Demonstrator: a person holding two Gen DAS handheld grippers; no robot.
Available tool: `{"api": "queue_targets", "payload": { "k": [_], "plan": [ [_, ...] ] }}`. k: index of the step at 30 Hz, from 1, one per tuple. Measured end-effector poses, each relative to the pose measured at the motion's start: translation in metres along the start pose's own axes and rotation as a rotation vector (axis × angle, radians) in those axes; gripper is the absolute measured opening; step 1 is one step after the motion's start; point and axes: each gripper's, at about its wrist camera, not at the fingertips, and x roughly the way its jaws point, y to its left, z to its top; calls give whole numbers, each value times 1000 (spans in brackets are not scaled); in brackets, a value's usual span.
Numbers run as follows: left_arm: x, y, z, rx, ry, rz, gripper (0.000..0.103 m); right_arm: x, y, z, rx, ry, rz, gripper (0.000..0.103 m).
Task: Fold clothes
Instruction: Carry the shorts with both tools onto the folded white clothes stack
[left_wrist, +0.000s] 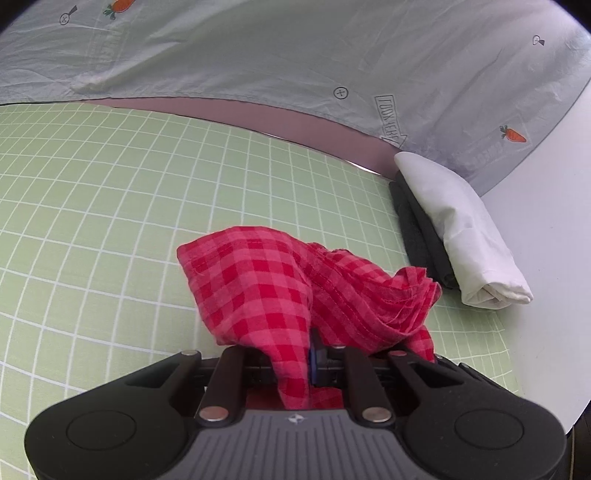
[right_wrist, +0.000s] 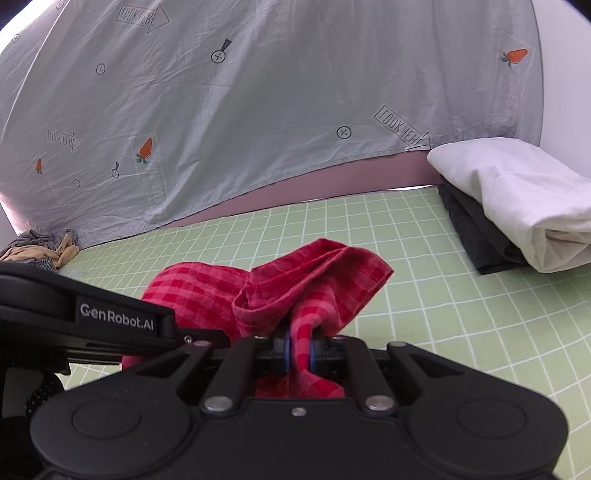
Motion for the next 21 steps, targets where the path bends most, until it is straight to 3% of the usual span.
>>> {"api": "queue_targets", "payload": {
  "k": [6,11,18,21],
  "plan": [
    [11,-85,5,42,-57,-33,14,-35,-64,21,0,-55,3,9],
    [31,-161,21,92,-100,-117,14,-57,-128,50,-17,-153,-82,9],
    [47,-244,73,154,-225,-228,14,-73,-209,113,-6,-299,-176,9],
    [49,-271,99,207,-295,-232,14,-74,-232,141,-7,-363,-203,9]
  ]
}}
